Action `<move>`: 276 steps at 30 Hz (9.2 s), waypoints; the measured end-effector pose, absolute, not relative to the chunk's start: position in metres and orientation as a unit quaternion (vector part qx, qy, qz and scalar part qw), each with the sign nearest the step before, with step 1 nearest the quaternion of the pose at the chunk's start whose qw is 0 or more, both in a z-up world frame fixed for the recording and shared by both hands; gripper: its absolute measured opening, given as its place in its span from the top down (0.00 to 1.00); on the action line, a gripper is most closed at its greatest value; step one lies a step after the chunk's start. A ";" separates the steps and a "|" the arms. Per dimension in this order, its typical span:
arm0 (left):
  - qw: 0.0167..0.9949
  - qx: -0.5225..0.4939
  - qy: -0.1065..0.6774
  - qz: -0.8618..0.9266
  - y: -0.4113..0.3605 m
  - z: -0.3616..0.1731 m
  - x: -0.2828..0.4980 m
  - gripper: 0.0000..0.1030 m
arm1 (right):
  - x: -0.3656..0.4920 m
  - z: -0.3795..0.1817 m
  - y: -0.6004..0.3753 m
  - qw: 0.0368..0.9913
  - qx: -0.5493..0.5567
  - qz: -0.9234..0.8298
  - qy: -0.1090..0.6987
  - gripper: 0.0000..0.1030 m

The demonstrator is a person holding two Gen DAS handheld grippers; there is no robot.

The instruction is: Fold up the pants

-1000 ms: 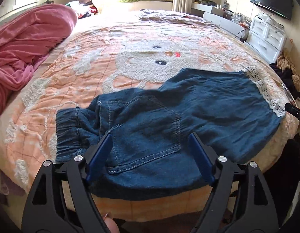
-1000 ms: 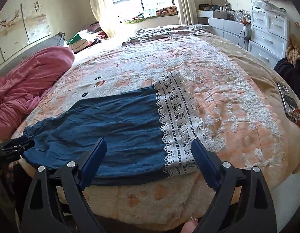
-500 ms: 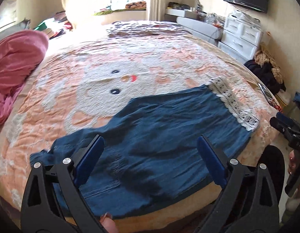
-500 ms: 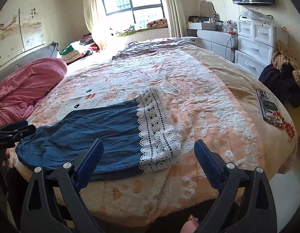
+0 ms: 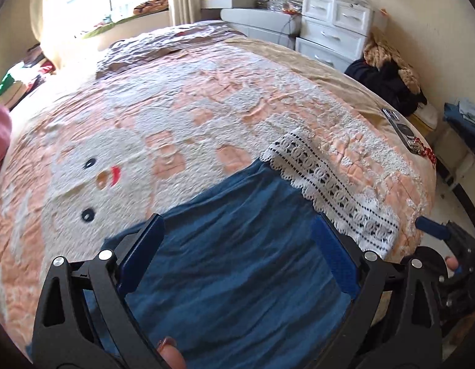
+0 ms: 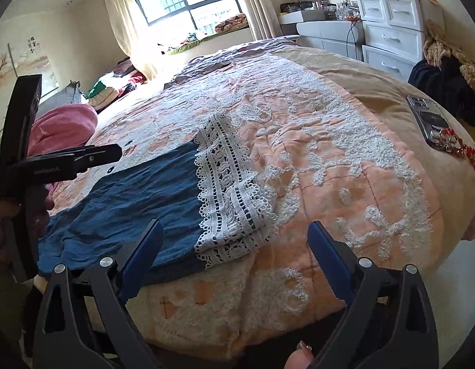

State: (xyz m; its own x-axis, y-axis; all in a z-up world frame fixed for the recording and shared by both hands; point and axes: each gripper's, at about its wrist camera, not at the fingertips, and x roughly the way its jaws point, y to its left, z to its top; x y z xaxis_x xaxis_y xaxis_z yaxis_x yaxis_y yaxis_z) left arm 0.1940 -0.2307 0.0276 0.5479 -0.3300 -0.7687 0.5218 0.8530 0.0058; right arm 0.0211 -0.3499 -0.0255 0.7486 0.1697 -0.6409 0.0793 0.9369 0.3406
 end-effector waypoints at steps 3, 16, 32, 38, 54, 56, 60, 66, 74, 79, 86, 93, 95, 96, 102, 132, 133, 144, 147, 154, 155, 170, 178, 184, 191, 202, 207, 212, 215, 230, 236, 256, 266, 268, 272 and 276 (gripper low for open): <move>0.862 0.134 0.414 -0.259 -0.248 0.020 0.212 0.13 | 0.024 -0.034 -0.351 0.911 0.198 0.025 0.362 0.09; 0.822 0.148 0.434 -0.336 -0.299 -0.010 0.276 0.21 | 0.036 -0.046 -0.358 0.906 0.225 0.032 0.357 0.33; 0.771 0.120 0.473 -0.409 -0.304 -0.046 0.300 0.48 | 0.042 -0.054 -0.353 0.901 0.250 0.058 0.351 0.58; 0.762 0.119 0.479 -0.420 -0.306 -0.051 0.299 0.50 | 0.045 -0.053 -0.348 0.902 0.244 0.056 0.351 0.62; 0.746 0.136 0.484 -0.436 -0.321 -0.054 0.292 0.86 | 0.048 -0.054 -0.343 0.906 0.231 0.048 0.352 0.68; 0.752 0.134 0.479 -0.433 -0.320 -0.051 0.289 0.89 | 0.046 -0.050 -0.343 0.909 0.226 0.047 0.346 0.72; 0.756 0.107 0.469 -0.444 -0.310 -0.039 0.287 0.91 | 0.042 -0.042 -0.343 0.915 0.217 0.048 0.337 0.74; 0.768 0.061 0.442 -0.459 -0.285 -0.005 0.281 0.91 | 0.036 -0.020 -0.334 0.925 0.208 0.066 0.309 0.76; 0.792 0.020 0.404 -0.457 -0.229 0.030 0.270 0.91 | 0.025 0.021 -0.295 0.940 0.167 0.127 0.268 0.77; 0.805 -0.019 0.395 -0.443 -0.170 0.038 0.259 0.91 | 0.023 0.034 -0.251 0.940 0.119 0.185 0.260 0.79; 0.817 -0.054 0.416 -0.396 -0.103 0.019 0.248 0.86 | 0.030 0.018 -0.172 0.921 0.042 0.256 0.290 0.79; 0.806 -0.149 0.469 -0.330 -0.041 -0.010 0.244 0.63 | 0.030 -0.013 -0.107 0.899 -0.041 0.286 0.328 0.79; 0.791 -0.203 0.469 -0.335 -0.022 -0.013 0.240 0.52 | 0.026 -0.018 -0.096 0.895 -0.056 0.293 0.331 0.79; 0.784 -0.232 0.467 -0.337 -0.011 -0.014 0.237 0.46 | 0.024 -0.020 -0.091 0.894 -0.063 0.296 0.330 0.79; 0.761 -0.269 0.474 -0.352 -0.009 -0.018 0.231 0.27 | 0.018 -0.021 -0.064 0.881 -0.100 0.327 0.326 0.79; 0.870 -0.088 0.447 -0.190 -0.018 0.008 0.239 0.57 | 0.012 0.006 -0.135 0.868 0.016 0.359 0.342 0.71; 0.875 -0.083 0.437 -0.190 -0.017 0.016 0.231 0.57 | 0.016 0.008 -0.137 0.871 0.013 0.354 0.341 0.71; 0.845 -0.087 0.491 -0.193 -0.037 -0.035 0.192 0.57 | 0.033 -0.028 -0.099 0.843 -0.024 0.358 0.402 0.69; 0.858 -0.094 0.473 -0.175 -0.028 -0.023 0.180 0.57 | 0.024 -0.010 -0.111 0.846 -0.008 0.368 0.386 0.67; 0.895 -0.077 0.429 -0.095 0.009 0.029 0.138 0.36 | 0.022 0.024 -0.127 0.861 0.007 0.369 0.351 0.52; 0.900 -0.073 0.423 -0.079 0.017 0.035 0.131 0.34 | 0.026 0.029 -0.128 0.863 0.009 0.368 0.347 0.49; 0.912 -0.093 0.397 0.046 0.106 0.049 0.053 0.10 | 0.103 0.065 -0.049 0.832 -0.025 0.419 0.363 0.15; 0.903 -0.118 0.407 0.063 0.124 0.029 0.037 0.10 | 0.127 0.054 0.010 0.806 -0.096 0.448 0.376 0.14; 0.897 -0.142 0.417 0.044 0.118 0.008 0.023 0.10 | 0.140 0.032 0.050 0.770 -0.137 0.477 0.402 0.14; 0.889 -0.186 0.418 0.028 0.110 -0.011 0.016 0.10 | 0.143 0.016 0.104 0.704 -0.200 0.528 0.430 0.15; 0.872 -0.227 0.433 0.023 0.099 -0.034 0.037 0.14 | 0.148 -0.017 0.136 0.627 -0.253 0.575 0.460 0.40; 0.869 -0.222 0.441 0.017 0.092 -0.038 0.042 0.32 | 0.148 -0.023 0.144 0.612 -0.261 0.585 0.463 0.49; 0.864 -0.236 0.444 0.022 0.095 -0.043 0.047 0.37 | 0.149 -0.030 0.151 0.606 -0.271 0.587 0.463 0.53; 0.866 -0.228 0.444 0.029 0.092 -0.044 0.048 0.39 | 0.149 -0.028 0.150 0.610 -0.270 0.586 0.459 0.59; 0.862 -0.255 0.436 0.044 0.087 -0.041 0.034 0.52 | 0.136 0.005 0.139 0.632 -0.277 0.591 0.419 0.70; 0.868 -0.260 0.423 0.034 0.083 -0.032 0.029 0.66 | 0.130 0.017 0.132 0.643 -0.280 0.585 0.406 0.71; 0.881 -0.247 0.404 0.023 0.072 -0.013 0.032 0.85 | 0.131 0.048 0.099 0.667 -0.241 0.597 0.374 0.73; 0.893 -0.230 0.387 0.023 0.064 0.010 0.031 0.82 | 0.140 0.066 0.085 0.677 -0.223 0.600 0.363 0.74; 0.896 -0.223 0.383 0.033 0.062 0.011 0.027 0.63 | 0.141 0.069 0.083 0.678 -0.222 0.599 0.364 0.74; 0.892 -0.237 0.383 0.038 0.071 0.008 0.025 0.43 | 0.138 0.075 0.078 0.680 -0.224 0.601 0.356 0.74; 0.880 -0.285 0.379 -0.003 0.076 0.005 0.036 0.51 | 0.141 0.077 0.075 0.679 -0.212 0.606 0.356 0.74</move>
